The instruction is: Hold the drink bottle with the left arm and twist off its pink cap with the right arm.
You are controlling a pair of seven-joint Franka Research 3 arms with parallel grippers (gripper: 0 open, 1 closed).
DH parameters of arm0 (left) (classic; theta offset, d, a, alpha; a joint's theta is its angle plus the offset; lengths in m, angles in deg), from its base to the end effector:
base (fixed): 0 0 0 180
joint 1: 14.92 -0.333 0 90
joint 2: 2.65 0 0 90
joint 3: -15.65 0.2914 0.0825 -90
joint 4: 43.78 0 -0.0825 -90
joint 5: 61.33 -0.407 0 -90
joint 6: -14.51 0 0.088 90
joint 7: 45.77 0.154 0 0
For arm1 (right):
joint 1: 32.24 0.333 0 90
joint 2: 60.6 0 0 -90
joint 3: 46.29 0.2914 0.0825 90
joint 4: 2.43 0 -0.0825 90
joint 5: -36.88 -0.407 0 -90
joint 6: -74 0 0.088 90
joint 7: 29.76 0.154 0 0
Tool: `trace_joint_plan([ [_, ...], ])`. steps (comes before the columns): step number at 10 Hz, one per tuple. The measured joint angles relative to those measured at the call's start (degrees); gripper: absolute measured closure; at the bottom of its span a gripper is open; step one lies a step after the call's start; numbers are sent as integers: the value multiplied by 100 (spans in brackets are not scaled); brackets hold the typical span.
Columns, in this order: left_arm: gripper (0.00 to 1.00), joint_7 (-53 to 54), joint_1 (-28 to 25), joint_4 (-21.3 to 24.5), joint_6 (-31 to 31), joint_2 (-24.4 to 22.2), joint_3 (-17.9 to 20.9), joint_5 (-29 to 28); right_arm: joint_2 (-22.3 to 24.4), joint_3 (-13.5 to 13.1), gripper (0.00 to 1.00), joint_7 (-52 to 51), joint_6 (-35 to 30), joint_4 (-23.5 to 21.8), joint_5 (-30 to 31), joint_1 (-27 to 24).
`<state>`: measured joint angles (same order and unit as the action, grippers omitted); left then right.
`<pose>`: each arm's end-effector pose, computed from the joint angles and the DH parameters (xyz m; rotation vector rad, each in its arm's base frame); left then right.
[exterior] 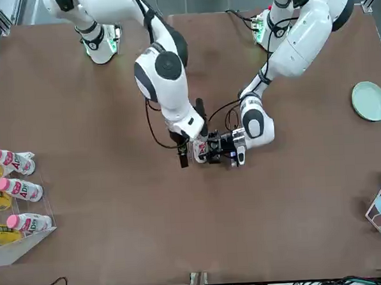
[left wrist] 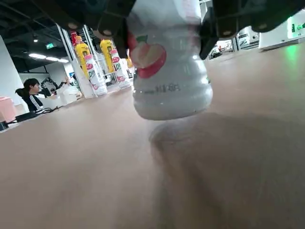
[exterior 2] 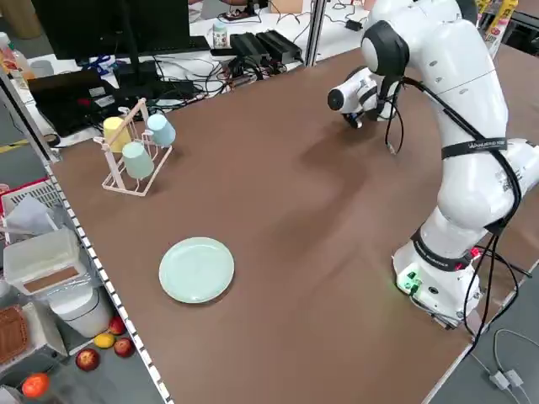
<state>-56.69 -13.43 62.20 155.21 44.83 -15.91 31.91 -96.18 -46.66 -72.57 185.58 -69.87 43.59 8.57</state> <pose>0.5191 -0.3868 0.0700 1.5941 1.2286 -0.7866 0.5876 0.4852 0.3723 2.2168 2.0434 0.2220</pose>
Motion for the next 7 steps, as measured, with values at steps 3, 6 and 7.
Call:
trace_joint_plan([
  [3,38,0,-11,-5,0,12,2,0,169,84,0,2264,-274,-8,-14,70],
  [6,38,-48,-25,-85,0,77,16,0,169,143,0,3754,-275,-85,-26,246],
  [7,38,-60,-29,-110,0,87,20,0,169,167,0,4216,-275,-89,-189,280],
])
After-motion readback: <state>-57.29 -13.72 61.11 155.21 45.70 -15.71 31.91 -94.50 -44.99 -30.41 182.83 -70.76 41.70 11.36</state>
